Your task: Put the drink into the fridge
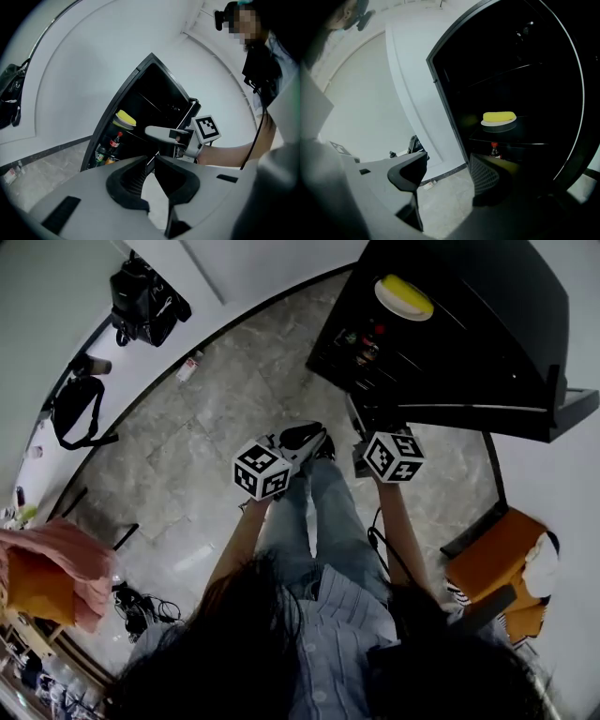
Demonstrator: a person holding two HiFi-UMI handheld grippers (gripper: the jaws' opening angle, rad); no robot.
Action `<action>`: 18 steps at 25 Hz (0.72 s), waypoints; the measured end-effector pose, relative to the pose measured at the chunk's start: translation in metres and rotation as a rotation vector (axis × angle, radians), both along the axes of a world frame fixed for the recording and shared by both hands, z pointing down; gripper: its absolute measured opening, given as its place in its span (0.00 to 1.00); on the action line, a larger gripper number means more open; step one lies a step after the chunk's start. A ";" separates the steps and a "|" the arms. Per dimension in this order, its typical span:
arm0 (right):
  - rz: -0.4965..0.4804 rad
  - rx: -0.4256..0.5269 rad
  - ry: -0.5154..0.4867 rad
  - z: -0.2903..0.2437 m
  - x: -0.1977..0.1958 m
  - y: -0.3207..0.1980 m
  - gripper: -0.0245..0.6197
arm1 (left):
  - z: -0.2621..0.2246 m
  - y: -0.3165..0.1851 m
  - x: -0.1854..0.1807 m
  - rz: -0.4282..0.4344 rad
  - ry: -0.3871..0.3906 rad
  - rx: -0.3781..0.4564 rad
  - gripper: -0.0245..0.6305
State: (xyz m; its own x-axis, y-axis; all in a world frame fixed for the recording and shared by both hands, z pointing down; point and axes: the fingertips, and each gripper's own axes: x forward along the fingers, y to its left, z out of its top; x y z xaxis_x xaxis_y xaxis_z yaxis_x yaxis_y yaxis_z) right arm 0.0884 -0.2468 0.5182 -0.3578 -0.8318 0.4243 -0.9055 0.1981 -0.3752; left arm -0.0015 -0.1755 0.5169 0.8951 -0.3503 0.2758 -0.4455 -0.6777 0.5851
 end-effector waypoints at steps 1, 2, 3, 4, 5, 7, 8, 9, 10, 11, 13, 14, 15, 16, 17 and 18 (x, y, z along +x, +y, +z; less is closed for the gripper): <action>-0.011 -0.001 0.001 -0.005 -0.002 0.005 0.51 | -0.004 0.001 -0.002 -0.009 0.004 -0.001 0.12; -0.019 0.000 0.001 -0.010 -0.005 0.009 0.50 | -0.008 0.002 -0.003 -0.017 0.008 -0.001 0.12; -0.024 0.003 -0.002 -0.016 -0.007 0.012 0.50 | -0.012 0.004 -0.005 -0.022 0.011 0.000 0.12; -0.025 0.007 -0.007 -0.022 -0.008 0.016 0.49 | -0.017 0.006 -0.007 -0.025 0.013 0.001 0.12; -0.025 0.012 -0.012 -0.029 -0.010 0.018 0.46 | -0.021 0.009 -0.008 -0.027 0.014 0.003 0.12; -0.025 0.026 -0.021 -0.043 -0.012 0.022 0.44 | -0.032 0.013 -0.011 -0.032 0.019 0.011 0.12; -0.024 0.033 -0.025 -0.049 -0.013 0.023 0.44 | -0.037 0.014 -0.013 -0.035 0.022 0.016 0.12; -0.024 0.039 -0.029 -0.055 -0.014 0.024 0.44 | -0.042 0.015 -0.015 -0.037 0.024 0.022 0.12; -0.023 0.045 -0.032 -0.061 -0.015 0.026 0.44 | -0.047 0.017 -0.016 -0.039 0.026 0.026 0.12; -0.024 0.050 -0.036 -0.066 -0.016 0.029 0.44 | -0.051 0.019 -0.018 -0.042 0.027 0.030 0.12; -0.027 0.054 -0.042 -0.076 -0.018 0.036 0.44 | -0.060 0.024 -0.020 -0.043 0.022 0.040 0.12; -0.030 0.054 -0.045 -0.080 -0.019 0.040 0.44 | -0.064 0.027 -0.021 -0.039 0.015 0.047 0.12; -0.033 0.053 -0.046 -0.083 -0.021 0.045 0.44 | -0.068 0.030 -0.021 -0.034 0.005 0.056 0.12; -0.036 0.051 -0.047 -0.086 -0.022 0.050 0.44 | -0.072 0.033 -0.021 -0.027 -0.003 0.066 0.12; -0.039 0.049 -0.047 -0.089 -0.024 0.055 0.44 | -0.076 0.035 -0.021 -0.020 -0.007 0.075 0.12; -0.043 0.047 -0.046 -0.092 -0.025 0.060 0.44 | -0.080 0.038 -0.022 -0.015 -0.006 0.081 0.12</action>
State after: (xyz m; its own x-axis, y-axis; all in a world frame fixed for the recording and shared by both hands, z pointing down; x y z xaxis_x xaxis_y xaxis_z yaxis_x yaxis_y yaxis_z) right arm 0.0629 -0.1869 0.4267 -0.4115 -0.8341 0.3674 -0.8780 0.2546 -0.4053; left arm -0.0231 -0.1379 0.4370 0.8882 -0.3849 0.2510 -0.4590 -0.7160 0.5260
